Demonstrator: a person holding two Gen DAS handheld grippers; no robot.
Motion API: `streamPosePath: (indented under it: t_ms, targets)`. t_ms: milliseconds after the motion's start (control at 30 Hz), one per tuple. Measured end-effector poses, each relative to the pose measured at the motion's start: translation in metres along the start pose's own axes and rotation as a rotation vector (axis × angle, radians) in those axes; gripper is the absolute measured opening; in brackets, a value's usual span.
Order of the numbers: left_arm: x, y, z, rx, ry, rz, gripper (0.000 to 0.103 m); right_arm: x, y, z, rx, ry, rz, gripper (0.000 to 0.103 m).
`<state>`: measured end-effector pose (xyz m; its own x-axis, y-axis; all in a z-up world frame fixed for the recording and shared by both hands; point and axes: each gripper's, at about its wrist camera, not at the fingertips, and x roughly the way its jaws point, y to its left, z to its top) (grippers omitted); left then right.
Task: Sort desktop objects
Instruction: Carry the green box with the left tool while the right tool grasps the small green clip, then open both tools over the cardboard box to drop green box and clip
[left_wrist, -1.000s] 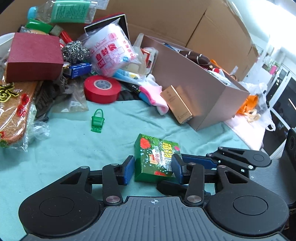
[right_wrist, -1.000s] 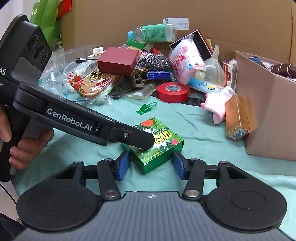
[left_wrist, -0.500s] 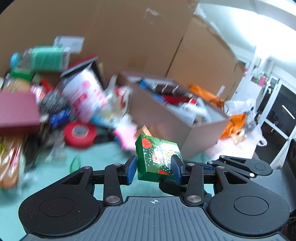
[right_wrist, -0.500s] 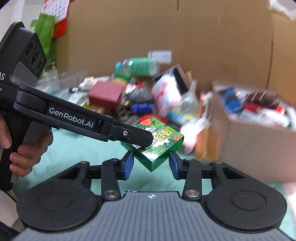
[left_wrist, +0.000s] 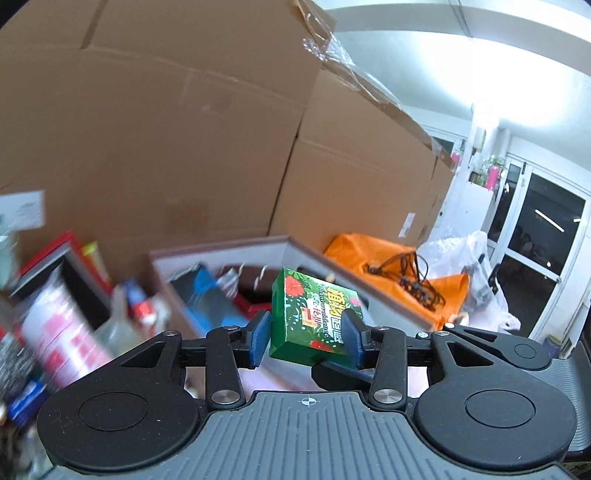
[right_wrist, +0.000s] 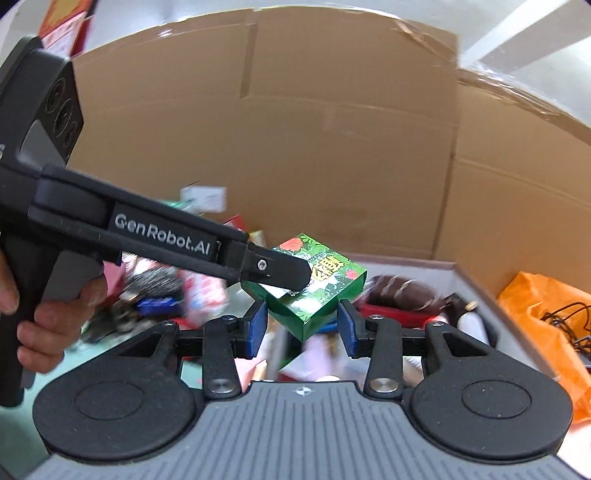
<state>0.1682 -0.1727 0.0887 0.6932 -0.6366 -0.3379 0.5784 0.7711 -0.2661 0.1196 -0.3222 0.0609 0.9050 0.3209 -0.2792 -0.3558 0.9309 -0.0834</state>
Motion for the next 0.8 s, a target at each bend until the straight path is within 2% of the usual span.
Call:
streamPosePath:
  t_ms: [267, 467, 600, 667, 700, 733, 800]
  targets:
    - [0.084, -0.001, 0.037, -0.023, 0.039, -0.017, 0.052, 0.046, -0.065, 0.021, 0.043, 0.056, -0.051, 0.046]
    - [0.141, 0.008, 0.045, -0.049, 0.100, 0.000, 0.050, 0.086, -0.103, 0.023, 0.093, 0.144, -0.081, 0.044]
    - [0.166, 0.016, 0.051, -0.086, 0.113, 0.028, 0.054, 0.110, -0.119, 0.021, 0.119, 0.187, -0.144, 0.044]
    - [0.170, 0.021, 0.051, -0.092, 0.098, 0.052, 0.065, 0.116, -0.125, 0.020, 0.135, 0.189, -0.163, 0.045]
    - [0.170, 0.024, 0.050, -0.102, 0.088, 0.069, 0.081, 0.116, -0.127, 0.019, 0.142, 0.186, -0.163, 0.047]
    - [0.168, 0.027, 0.049, -0.116, 0.071, 0.082, 0.088, 0.115, -0.129, 0.017, 0.143, 0.182, -0.161, 0.050]
    - [0.166, 0.032, 0.046, -0.138, 0.058, 0.078, 0.090, 0.113, -0.129, 0.013, 0.139, 0.177, -0.160, 0.052]
